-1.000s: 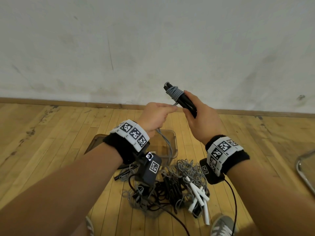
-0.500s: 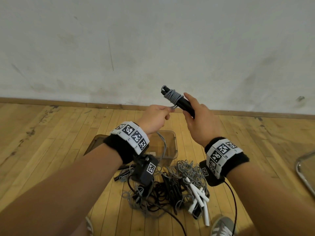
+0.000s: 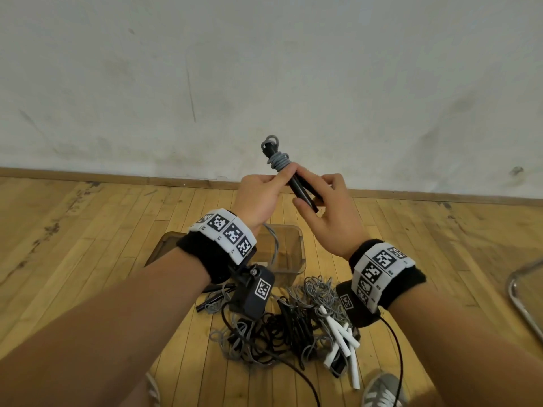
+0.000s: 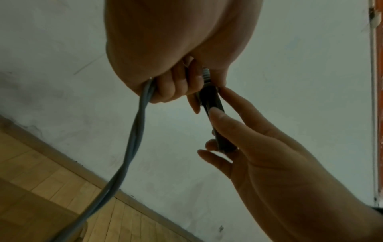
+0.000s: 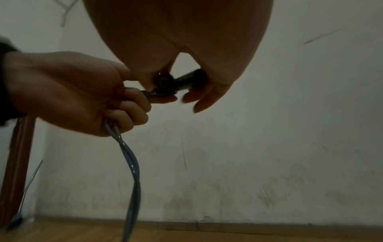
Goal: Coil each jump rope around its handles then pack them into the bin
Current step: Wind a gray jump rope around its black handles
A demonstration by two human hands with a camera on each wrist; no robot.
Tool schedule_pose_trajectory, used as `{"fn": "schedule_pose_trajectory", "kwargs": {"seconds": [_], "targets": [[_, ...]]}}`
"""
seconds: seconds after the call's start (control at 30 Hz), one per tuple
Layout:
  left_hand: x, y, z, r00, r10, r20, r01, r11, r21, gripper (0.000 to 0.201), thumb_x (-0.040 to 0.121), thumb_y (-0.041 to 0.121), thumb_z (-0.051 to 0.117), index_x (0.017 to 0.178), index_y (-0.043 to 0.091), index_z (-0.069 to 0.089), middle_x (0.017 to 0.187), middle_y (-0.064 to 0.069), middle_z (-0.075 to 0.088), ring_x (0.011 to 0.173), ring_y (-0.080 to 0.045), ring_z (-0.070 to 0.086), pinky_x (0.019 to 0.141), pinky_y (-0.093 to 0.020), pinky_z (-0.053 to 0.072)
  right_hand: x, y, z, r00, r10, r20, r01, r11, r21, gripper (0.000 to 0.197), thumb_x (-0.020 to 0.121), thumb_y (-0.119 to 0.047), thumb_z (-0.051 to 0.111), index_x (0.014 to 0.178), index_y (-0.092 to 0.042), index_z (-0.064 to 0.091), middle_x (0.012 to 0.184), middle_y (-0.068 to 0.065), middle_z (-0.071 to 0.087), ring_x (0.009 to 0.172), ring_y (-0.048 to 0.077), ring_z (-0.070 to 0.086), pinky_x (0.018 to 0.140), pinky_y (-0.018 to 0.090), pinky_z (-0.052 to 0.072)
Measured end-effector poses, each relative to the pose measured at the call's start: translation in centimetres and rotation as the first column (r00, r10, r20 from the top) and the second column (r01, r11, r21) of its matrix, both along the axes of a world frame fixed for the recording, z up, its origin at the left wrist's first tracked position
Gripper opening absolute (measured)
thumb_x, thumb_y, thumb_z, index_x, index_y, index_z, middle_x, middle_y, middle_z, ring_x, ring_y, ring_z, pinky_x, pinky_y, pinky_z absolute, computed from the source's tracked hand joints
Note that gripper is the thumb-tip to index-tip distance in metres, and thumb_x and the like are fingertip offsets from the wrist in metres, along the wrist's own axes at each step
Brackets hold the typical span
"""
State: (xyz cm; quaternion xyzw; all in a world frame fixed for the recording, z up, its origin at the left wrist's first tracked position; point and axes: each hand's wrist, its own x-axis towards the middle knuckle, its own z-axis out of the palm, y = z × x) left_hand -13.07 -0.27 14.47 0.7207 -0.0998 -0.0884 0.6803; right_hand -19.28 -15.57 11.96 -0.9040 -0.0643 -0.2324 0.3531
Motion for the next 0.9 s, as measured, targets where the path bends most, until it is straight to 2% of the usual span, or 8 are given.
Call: {"fn": "schedule_pose_trajectory", "kwargs": {"seconds": [0.2,0.37,0.43,0.47,0.5,0.53,0.7,0.9], "targets": [[0.1,0.0,-0.4,0.990,-0.117,0.076,0.114,0.993,0.041,0.072,0.096,0.055,0.059,0.102,-0.016,0.065,0.053,0.008,0.027,0.048,-0.012,0.023,0.050,-0.024,0.025,-0.5,-0.8,2.4,0.933,0.191,-0.304,0.016,0.824,0.566,0.064,0.091,-0.018,0.075,0.149,-0.021,0.046,0.097,0.011,0.077,0.084,0.026,0.077,0.078,0.033,0.063],[-0.2,-0.2,-0.3,0.989,-0.122,0.079,0.115,0.989,0.089,0.058,0.100,0.048,0.057,0.108,-0.008,0.072,0.060,0.017,0.024,0.051,-0.003,0.021,0.057,-0.027,0.037,-0.5,-1.3,2.0,0.926,0.213,-0.311,-0.044,0.880,0.473,0.041,0.097,-0.015,0.067,0.137,-0.013,0.057,0.085,0.006,0.075,0.078,0.020,0.076,0.071,0.031,0.062],[-0.2,-0.3,-0.3,0.995,-0.098,0.036,0.095,0.993,0.077,0.039,0.100,0.040,0.061,0.111,0.006,0.077,0.083,0.019,0.026,0.074,0.004,0.020,0.081,-0.038,0.050,-0.2,-1.5,1.6,0.945,0.162,-0.285,-0.044,0.924,0.379,0.044,0.098,-0.019,0.067,0.140,-0.017,0.055,0.082,0.000,0.073,0.075,0.018,0.074,0.071,0.033,0.062],[-0.2,-0.2,-0.3,0.996,-0.088,0.015,0.087,0.994,0.068,0.033,0.100,0.037,0.062,0.112,0.011,0.077,0.090,0.005,0.065,0.092,0.003,0.026,0.086,-0.039,0.048,-0.1,-1.5,1.5,0.953,0.132,-0.274,-0.034,0.941,0.336,0.046,0.098,-0.021,0.067,0.142,-0.018,0.054,0.081,-0.001,0.073,0.072,0.016,0.073,0.069,0.032,0.061],[-0.1,-0.2,-0.4,0.997,-0.073,0.006,0.073,0.995,0.064,0.029,0.101,0.035,0.061,0.113,0.013,0.077,0.055,0.014,0.051,0.065,0.002,0.023,0.082,-0.035,0.046,0.0,-1.6,1.3,0.959,0.102,-0.263,-0.019,0.954,0.300,0.049,0.098,-0.022,0.066,0.145,-0.018,0.052,0.082,-0.002,0.072,0.069,0.012,0.072,0.066,0.028,0.060],[0.1,-0.2,-0.6,0.998,-0.064,0.013,0.063,0.995,0.073,0.027,0.102,0.034,0.060,0.114,0.015,0.076,0.061,0.007,0.057,0.059,-0.007,0.054,0.076,-0.029,0.044,0.2,-1.8,1.2,0.966,0.068,-0.250,0.003,0.962,0.272,0.051,0.098,-0.023,0.066,0.147,-0.018,0.050,0.083,-0.004,0.072,0.067,0.009,0.070,0.064,0.024,0.057],[0.6,0.0,-1.3,0.988,-0.152,-0.014,0.153,0.982,0.115,0.025,0.107,0.026,0.050,0.107,0.009,0.068,0.051,0.010,0.052,0.044,-0.004,0.043,0.048,-0.018,0.036,0.5,-2.5,0.7,0.963,-0.125,-0.238,0.164,0.975,0.152,0.063,0.097,-0.032,0.066,0.154,-0.021,0.041,0.092,-0.006,0.073,0.065,0.001,0.068,0.060,0.010,0.049],[0.9,0.3,-1.7,0.984,-0.149,0.101,0.120,0.961,0.250,0.031,0.108,0.032,0.046,0.094,0.020,0.070,0.088,0.008,0.068,0.083,-0.009,0.065,0.075,-0.024,0.048,0.5,-2.2,1.0,0.966,-0.200,-0.165,0.191,0.979,-0.068,0.065,0.098,-0.041,0.062,0.156,-0.024,0.037,0.112,0.000,0.075,0.090,0.018,0.073,0.083,0.036,0.059]]}}
